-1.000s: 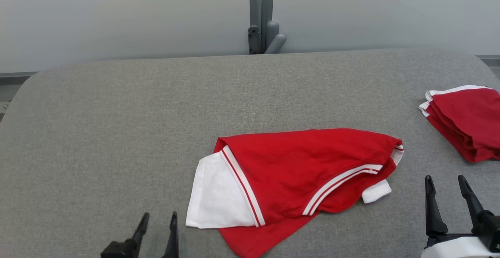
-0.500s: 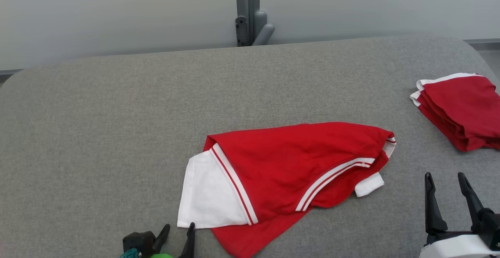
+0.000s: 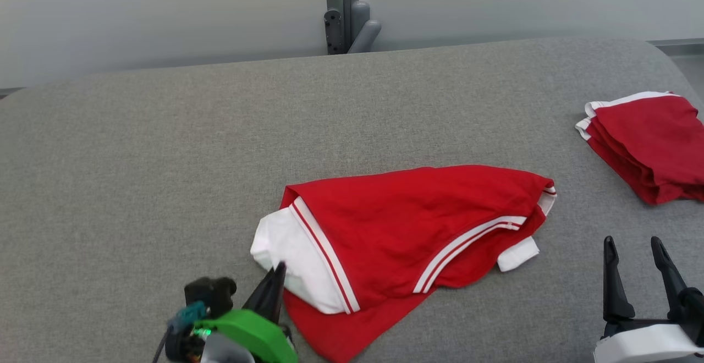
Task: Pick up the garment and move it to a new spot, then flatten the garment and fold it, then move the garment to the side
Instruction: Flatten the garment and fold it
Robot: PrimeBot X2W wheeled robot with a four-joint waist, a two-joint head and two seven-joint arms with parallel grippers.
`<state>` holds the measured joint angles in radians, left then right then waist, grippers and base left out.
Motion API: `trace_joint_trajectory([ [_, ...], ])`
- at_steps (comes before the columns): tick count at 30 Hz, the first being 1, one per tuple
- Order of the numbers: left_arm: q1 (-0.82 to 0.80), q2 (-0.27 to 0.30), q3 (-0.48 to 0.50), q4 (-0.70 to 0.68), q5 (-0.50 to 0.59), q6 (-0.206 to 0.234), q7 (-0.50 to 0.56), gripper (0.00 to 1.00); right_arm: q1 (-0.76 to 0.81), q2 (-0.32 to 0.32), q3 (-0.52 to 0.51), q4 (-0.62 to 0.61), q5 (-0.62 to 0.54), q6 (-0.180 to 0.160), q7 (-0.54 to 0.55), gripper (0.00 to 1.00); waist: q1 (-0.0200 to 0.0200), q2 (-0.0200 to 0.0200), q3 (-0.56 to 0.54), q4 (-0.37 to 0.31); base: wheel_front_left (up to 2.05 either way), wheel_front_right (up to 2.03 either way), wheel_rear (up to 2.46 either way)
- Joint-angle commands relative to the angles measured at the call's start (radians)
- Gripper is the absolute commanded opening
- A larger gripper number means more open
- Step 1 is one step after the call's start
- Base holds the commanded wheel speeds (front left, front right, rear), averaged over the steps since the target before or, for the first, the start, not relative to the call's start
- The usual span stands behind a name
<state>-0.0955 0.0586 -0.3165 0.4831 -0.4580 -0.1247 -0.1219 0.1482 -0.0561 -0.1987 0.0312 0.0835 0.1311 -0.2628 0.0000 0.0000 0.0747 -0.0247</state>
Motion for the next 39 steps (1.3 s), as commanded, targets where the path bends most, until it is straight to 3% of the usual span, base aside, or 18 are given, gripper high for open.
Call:
trace_joint_trajectory([
  [1, -0.03, -0.001, -0.014, -0.073, -0.045, -0.006, 0.034, 0.0, -0.016, -0.001, 0.002, -0.005, 0.003, -0.001, -0.003, 1.0, 0.0, 0.0, 0.015, -0.004, 0.0, 0.0, 0.0],
  [7, -0.158, -0.001, -0.083, -0.492, -0.23, -0.004, 0.29, 0.0, -0.06, 0.0, 0.035, -0.014, 0.013, -0.001, -0.003, 1.0, 0.0, 0.0, 0.069, -0.043, 0.0, 0.0, 0.0],
  [12, -0.415, -0.006, -0.062, -0.578, -0.323, 0.072, 0.463, 0.0, -0.124, 0.003, 0.08, -0.012, 0.027, -0.001, -0.003, 1.0, 0.0, 0.0, 0.141, -0.107, 0.0, 0.0, 0.0],
  [18, -0.749, 0.017, -0.011, -0.368, -0.254, 0.145, 0.534, 0.0, -0.197, 0.004, 0.121, -0.001, 0.086, -0.001, -0.003, 1.0, 0.0, 0.0, 0.221, -0.232, 0.0, 0.0, 0.0],
  [25, -1.007, 0.135, 0.042, -0.023, -0.152, 0.181, 0.507, 0.0, -0.233, 0.005, 0.18, 0.034, 0.152, -0.001, -0.003, 1.0, 0.0, 0.0, 0.289, -0.389, 0.0, 0.0, 0.0],
  [32, -1.117, 0.222, 0.059, 0.202, -0.1, 0.166, 0.419, 0.0, -0.232, 0.005, 0.213, 0.053, 0.178, -0.001, -0.003, 1.0, 0.0, 0.0, 0.321, -0.484, 0.0, 0.0, 0.0],
  [39, -1.148, 0.231, 0.074, 0.369, -0.107, 0.143, 0.324, 0.0, -0.233, 0.006, 0.209, 0.056, 0.186, -0.001, -0.003, 1.0, 0.0, 0.0, 0.332, -0.501, 0.0, 0.0, 0.0],
])
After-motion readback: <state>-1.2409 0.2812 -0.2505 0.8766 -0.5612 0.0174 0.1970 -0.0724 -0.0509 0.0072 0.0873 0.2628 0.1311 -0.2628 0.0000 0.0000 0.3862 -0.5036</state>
